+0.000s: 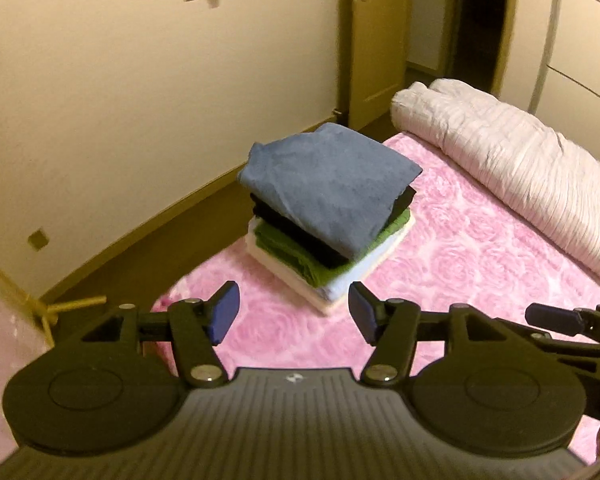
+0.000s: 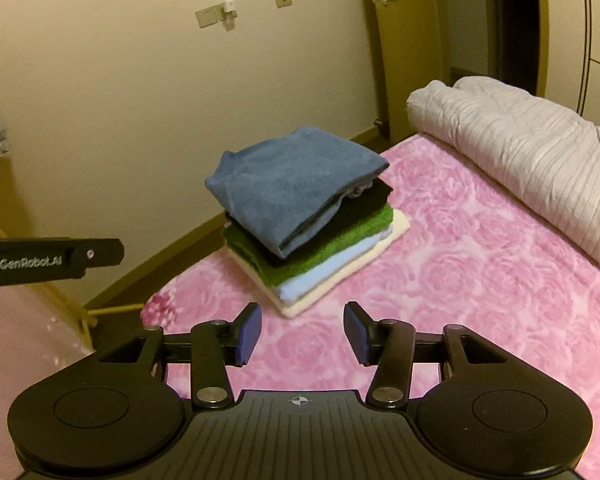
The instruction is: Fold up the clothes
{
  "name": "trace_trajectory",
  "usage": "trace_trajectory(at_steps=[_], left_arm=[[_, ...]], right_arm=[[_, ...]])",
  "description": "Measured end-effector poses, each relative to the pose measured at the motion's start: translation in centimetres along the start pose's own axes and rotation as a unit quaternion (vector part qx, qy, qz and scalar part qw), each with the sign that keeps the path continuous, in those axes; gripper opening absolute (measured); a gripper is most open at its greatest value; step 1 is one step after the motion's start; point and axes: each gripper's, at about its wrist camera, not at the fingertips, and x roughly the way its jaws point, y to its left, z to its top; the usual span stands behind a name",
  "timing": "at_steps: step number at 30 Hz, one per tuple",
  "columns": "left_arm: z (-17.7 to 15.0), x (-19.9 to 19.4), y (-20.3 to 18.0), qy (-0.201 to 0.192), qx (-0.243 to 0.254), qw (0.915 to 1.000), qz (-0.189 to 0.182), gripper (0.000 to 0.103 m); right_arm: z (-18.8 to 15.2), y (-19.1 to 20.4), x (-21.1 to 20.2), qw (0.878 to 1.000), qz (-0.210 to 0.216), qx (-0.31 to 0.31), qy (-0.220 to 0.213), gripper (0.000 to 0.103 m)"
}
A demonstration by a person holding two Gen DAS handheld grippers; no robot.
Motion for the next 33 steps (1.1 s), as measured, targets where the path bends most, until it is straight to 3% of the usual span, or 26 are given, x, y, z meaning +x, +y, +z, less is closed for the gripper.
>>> trace_trajectory(at_steps=[5, 11, 20, 33], left_arm=[[-3.2, -3.7, -2.0, 0.007, -0.022, 0.9996, 0.018, 0.057], [-5.8, -5.2, -4.6, 0.015, -0.043, 0.9987, 0.023, 0.057], [-7.3, -4.8, -8.0, 0.032, -0.079, 0.9959, 0.028, 0.056], [-8.1, -3.1, -13.0, 0.046, -0.077, 0.9955, 0.029, 0.056]], right_arm=[[-1.7, -1.3, -3.2, 0.999, 0.017, -0.036, 0.008, 0.050], [-3.6, -4.3, -5.0, 0.999, 0.017, -0.021, 0.027, 0.051], [-3.3, -7.7, -5.7, 0.997, 0.038, -0.034, 0.049, 0.051], [-1.7, -11.4, -4.7, 0.995, 0.026, -0.053, 0.076, 0.051]])
